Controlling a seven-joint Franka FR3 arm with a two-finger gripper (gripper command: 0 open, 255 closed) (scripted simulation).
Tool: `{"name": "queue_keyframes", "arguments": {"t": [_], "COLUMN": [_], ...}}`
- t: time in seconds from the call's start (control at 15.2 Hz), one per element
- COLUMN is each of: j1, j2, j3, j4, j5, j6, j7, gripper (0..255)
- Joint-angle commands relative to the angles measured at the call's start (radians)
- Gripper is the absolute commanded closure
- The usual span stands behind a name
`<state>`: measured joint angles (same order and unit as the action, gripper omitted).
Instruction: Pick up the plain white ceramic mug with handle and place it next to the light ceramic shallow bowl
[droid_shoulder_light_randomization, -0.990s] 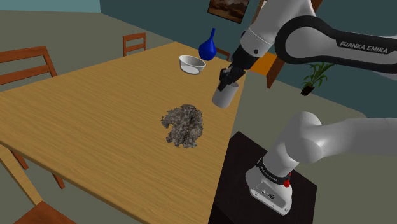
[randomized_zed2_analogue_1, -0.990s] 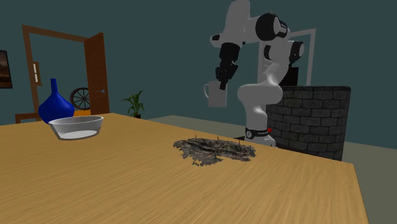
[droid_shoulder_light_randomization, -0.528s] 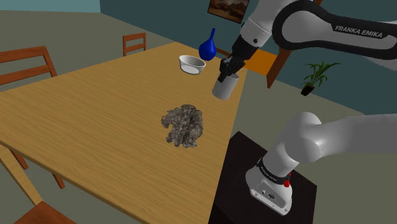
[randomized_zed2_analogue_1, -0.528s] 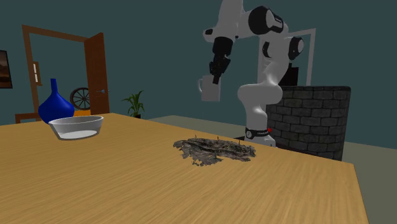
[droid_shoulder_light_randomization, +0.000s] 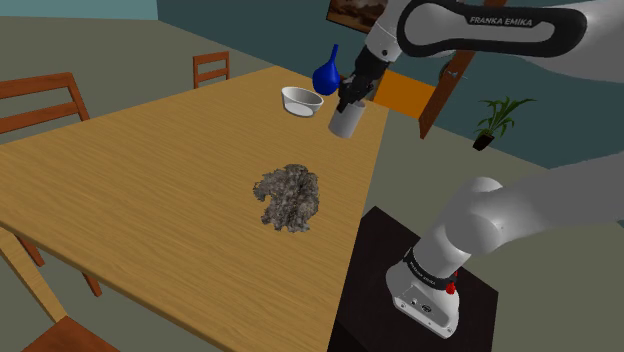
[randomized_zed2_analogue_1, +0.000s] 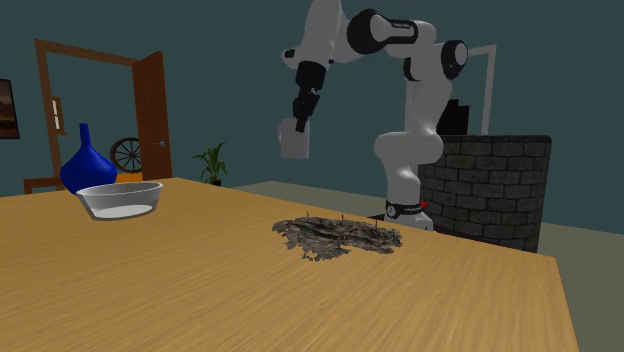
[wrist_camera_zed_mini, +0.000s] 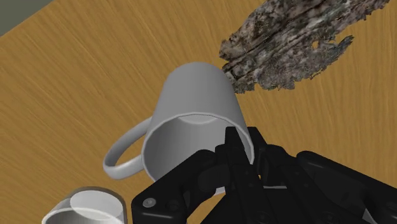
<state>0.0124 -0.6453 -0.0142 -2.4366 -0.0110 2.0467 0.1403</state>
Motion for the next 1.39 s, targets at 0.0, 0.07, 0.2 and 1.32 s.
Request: {"name": "queue_keyframes", "arguments": {"t": [0.0,0.07,0.2,1.32], "j1": [-0.011,-0.016,-0.023,-0.096], "j2": [0.056,0.087,0.151,0.753], "j3": [-0.032,-0.048,-0.078,-0.275], "j4": [0.041,0.065,0.116,0.748], "j5": [-0.009,-0.011,-0.013,0.145], "j6": [0.016,0.024,0.037,-0.017], "j7": [-0.038,-0.056,-0.093,-0.417], "gripper": [255,255,255,255]}}
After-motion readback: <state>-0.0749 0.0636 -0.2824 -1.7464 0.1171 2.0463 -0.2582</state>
